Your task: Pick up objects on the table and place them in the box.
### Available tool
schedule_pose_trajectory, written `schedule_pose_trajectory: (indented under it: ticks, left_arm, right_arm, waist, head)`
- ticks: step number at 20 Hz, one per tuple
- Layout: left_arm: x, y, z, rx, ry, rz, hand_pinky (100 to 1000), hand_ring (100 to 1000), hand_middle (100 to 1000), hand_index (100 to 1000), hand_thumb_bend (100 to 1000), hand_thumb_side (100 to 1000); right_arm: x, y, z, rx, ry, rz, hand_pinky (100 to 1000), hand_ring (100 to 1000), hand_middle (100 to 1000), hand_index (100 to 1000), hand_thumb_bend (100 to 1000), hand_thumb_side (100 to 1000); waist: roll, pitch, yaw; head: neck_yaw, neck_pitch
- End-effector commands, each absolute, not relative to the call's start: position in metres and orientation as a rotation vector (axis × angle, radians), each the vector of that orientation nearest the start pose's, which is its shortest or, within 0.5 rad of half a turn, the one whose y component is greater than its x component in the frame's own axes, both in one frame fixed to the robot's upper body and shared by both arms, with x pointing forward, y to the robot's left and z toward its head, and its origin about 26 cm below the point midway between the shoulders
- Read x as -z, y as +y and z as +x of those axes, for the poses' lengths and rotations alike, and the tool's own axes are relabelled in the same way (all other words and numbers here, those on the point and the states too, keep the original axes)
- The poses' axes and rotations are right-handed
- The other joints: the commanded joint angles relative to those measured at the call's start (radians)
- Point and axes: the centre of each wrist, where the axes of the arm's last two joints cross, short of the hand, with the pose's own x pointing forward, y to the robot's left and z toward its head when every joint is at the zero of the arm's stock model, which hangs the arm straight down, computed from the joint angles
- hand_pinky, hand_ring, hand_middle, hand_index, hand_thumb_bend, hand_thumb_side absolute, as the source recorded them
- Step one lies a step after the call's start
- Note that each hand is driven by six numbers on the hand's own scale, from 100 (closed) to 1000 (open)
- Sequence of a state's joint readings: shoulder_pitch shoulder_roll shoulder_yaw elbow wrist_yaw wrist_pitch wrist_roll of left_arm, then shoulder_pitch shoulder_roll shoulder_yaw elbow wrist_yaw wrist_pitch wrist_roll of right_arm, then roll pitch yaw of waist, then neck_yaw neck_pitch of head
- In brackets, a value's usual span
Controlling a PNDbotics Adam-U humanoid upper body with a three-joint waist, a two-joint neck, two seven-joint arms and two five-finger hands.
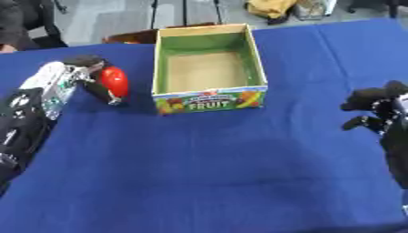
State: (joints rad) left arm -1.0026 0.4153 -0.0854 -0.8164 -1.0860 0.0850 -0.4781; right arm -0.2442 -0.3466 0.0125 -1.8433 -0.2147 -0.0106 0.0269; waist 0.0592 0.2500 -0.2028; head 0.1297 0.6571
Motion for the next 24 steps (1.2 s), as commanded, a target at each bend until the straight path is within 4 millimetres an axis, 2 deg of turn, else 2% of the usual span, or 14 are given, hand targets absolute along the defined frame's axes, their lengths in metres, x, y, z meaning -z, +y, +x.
schedule_pose_trajectory:
  ticks: [1,4,9,12,15,18,21,24]
  left_arm:
    - [-0.234,0.284,0.490,1.296,-1.142,0.999,451,381,477,676,345,386]
    - [-0.262,0.276,0.486,1.278,-1.256,1.001,456,363,466,674,338,401]
    - [-0.304,0.250,0.475,1.288,-1.457,1.006,460,356,463,676,342,416]
    - [-0.312,0.231,0.474,1.289,-1.514,0.995,468,359,467,682,344,411]
    - [-0.298,0.212,0.480,1.299,-1.513,0.956,472,364,471,686,370,419]
    - [-0.273,0.195,0.487,1.318,-1.480,0.903,479,376,480,692,377,415]
    - [-0.249,0.185,0.491,1.340,-1.428,0.874,479,383,484,694,377,407]
    - [-0.233,0.180,0.493,1.361,-1.395,0.875,484,391,490,698,387,406]
  right_arm:
    - [-0.158,-0.281,0.313,-0.274,-2.089,0.025,474,653,596,670,100,910]
    - [-0.157,-0.281,0.312,-0.274,-2.087,0.025,474,653,596,670,100,910]
    - [-0.157,-0.280,0.313,-0.281,-2.085,0.028,474,654,596,670,100,911]
    - [-0.158,-0.279,0.313,-0.288,-2.087,0.034,474,654,596,670,100,912]
    - [-0.161,-0.276,0.314,-0.302,-2.094,0.051,474,654,596,670,100,913]
    - [-0.164,-0.272,0.315,-0.311,-2.103,0.067,475,654,596,670,100,914]
    - [-0.166,-0.270,0.316,-0.317,-2.109,0.076,475,654,596,670,100,917]
    - [-0.167,-0.270,0.316,-0.317,-2.111,0.077,474,654,596,670,100,919]
  waist:
    - [-0.007,-0.020,0.000]
    - [-0.006,-0.023,-0.002]
    - [-0.002,-0.027,-0.011]
    - [0.003,-0.026,-0.022]
    - [0.008,-0.018,-0.041]
    - [0.013,-0.009,-0.064]
    - [0.017,0.000,-0.082]
    - [0.022,0.007,-0.093]
  head:
    - [-0.004,-0.007]
    - [-0.004,-0.007]
    - [0.000,-0.009]
    - [0.010,-0.014]
    - [0.023,-0.023]
    - [0.033,-0.033]
    - [0.038,-0.041]
    - [0.038,-0.045]
